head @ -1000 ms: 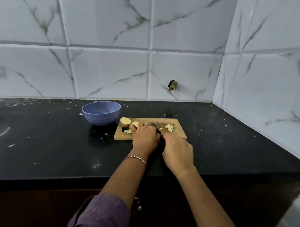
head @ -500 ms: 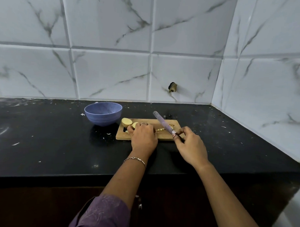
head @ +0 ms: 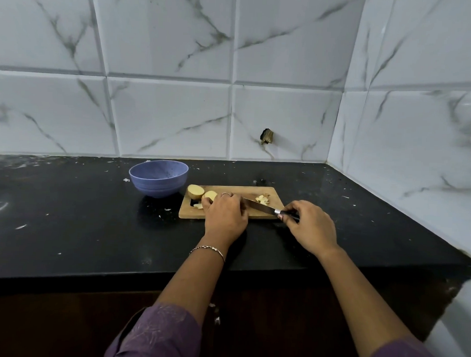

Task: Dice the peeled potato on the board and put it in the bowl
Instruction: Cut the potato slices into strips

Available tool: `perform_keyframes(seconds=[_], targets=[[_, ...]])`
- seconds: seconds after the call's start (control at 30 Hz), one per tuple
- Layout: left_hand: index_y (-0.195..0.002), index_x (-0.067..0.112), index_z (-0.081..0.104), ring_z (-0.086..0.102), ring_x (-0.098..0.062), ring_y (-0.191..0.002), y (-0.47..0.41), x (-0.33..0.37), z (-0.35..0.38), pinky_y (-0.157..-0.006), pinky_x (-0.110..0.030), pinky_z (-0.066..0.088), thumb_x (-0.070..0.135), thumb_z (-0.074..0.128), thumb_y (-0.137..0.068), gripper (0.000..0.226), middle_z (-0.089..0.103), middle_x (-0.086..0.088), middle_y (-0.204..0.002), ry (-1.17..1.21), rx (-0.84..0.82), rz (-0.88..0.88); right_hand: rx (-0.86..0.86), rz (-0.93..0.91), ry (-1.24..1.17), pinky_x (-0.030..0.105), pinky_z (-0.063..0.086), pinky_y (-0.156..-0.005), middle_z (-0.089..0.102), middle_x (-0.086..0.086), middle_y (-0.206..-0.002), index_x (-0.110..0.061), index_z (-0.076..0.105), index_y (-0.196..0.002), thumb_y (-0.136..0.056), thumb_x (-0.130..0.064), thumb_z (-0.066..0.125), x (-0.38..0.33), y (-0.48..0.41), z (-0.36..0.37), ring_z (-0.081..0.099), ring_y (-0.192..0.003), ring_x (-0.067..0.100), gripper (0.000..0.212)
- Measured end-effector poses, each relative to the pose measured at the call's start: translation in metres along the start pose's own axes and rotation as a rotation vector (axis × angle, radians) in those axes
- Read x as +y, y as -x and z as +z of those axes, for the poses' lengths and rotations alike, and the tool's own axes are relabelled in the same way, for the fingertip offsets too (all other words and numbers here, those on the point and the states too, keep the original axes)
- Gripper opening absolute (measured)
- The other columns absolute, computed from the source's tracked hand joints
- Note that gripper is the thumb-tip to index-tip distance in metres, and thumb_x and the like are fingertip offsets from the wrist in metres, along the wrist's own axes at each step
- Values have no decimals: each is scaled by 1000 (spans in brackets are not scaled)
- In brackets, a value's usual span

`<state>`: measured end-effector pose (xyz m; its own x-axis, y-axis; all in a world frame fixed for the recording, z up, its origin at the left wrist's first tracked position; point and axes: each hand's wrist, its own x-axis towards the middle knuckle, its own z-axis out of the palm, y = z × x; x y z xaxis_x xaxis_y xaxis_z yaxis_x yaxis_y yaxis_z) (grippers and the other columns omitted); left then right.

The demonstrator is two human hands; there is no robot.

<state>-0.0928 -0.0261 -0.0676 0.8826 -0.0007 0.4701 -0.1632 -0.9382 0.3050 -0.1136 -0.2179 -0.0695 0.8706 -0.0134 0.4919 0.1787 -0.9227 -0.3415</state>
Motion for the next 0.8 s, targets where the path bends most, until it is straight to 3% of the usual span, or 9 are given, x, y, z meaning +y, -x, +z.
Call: perform_keyframes(seconds=[0.6,0.67,0.8], targets=[[-105,24,70,55,-17,-109,-2,0,0,-105,-49,27,29,53,-95,21,64,5,-109,9,-17,-7,106,70,138,33,39,-78,63,-4,-103,-23,68,-106,-95,-34,63,-11,-19,14,62,-93,18,17],[-108,26,68,55,-16,-110,-2,-2,0,-104,-48,26,27,54,-94,20,65,5,-109,18,38,-61,133,69,120,33,39,-79,63,-4,-102,-22,67,-106,-94,-35,63,-14,-18,12,62,-91,18,18],[-117,31,61,50,-19,-119,-3,-11,-8,-101,-46,26,15,58,-89,32,58,4,-121,160,177,-358,161,82,33,33,39,-78,64,-3,-102,-20,66,-109,-95,-33,63,-28,-16,9,61,-92,19,19]])
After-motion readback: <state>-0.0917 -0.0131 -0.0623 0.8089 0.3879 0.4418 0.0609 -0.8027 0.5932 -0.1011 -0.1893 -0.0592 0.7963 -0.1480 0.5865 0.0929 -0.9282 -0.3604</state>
